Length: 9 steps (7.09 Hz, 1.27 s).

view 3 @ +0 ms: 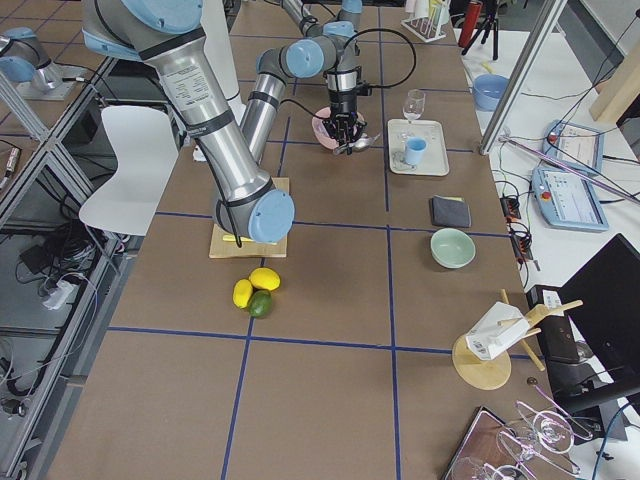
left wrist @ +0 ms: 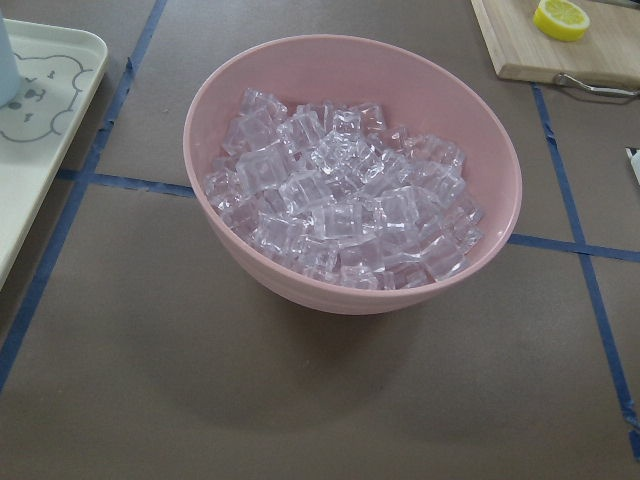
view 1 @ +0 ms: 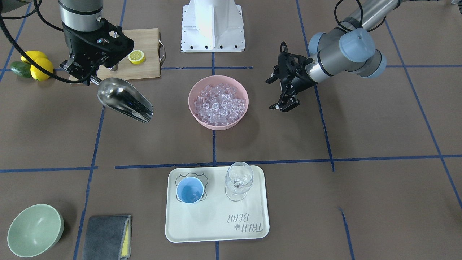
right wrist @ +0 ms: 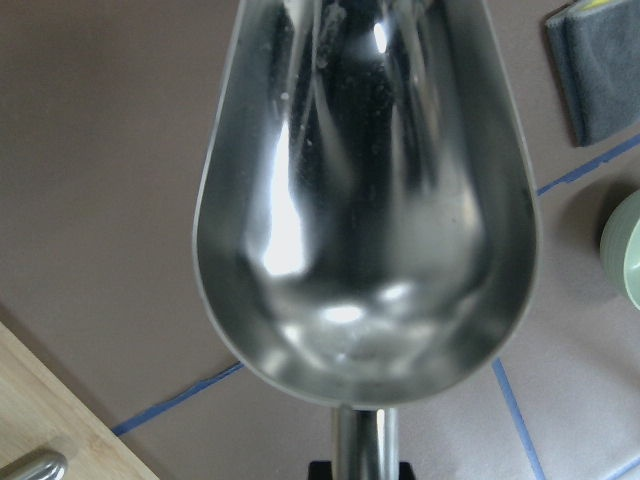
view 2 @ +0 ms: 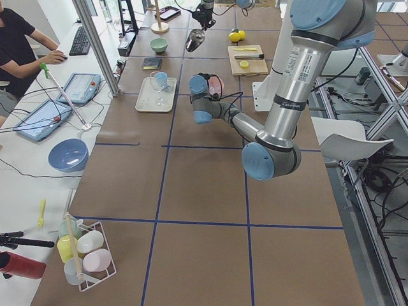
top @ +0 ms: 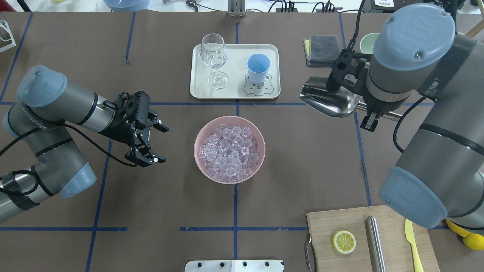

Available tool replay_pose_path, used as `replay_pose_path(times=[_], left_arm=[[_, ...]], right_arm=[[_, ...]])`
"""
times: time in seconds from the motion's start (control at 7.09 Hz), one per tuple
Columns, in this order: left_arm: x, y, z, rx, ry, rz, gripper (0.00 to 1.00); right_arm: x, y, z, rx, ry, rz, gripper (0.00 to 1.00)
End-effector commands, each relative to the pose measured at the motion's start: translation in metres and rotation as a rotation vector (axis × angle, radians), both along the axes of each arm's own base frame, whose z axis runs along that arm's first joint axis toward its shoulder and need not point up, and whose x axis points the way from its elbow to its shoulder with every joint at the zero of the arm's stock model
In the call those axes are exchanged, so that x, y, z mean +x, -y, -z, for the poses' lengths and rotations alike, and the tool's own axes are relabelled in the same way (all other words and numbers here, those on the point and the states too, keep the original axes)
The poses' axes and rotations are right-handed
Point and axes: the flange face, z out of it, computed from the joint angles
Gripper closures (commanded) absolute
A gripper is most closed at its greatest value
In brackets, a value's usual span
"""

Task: Put ice in cup with scoop
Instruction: 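Lift the scoop with the right gripper while the left gripper moves beside the pink bowl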

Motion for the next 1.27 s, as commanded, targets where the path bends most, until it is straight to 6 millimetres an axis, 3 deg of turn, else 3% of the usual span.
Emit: replay_pose_path(times=[0.0,0.14,0.56,0.85,1.13], left_arm=[[0.024,-0.006,0.008,0.019,0.002,0.049,0.00],[0.034,-0.008,0.008,0.019,0.006,0.038,0.00],[0.066,-0.013,-0.014,0.046,-0.019,0.005,0.00],[0.067,-0.013,-0.014,0.054,-0.020,0.025,0.00],[0.069,-0.016,-0.008,0.062,-0.036,0.021,0.00]], right_arm=[[-0.022,-0.016,0.001,0.010,-0.016,0.098,1.00],[-0.031,-0.025,0.003,0.005,-0.022,0.122,1.00],[-0.034,-0.024,0.027,-0.010,-0.050,0.136,1.00],[-0.059,-0.011,0.047,-0.033,-0.091,0.157,1.00],[-0.069,-0.008,0.052,-0.024,-0.103,0.193,1.00]])
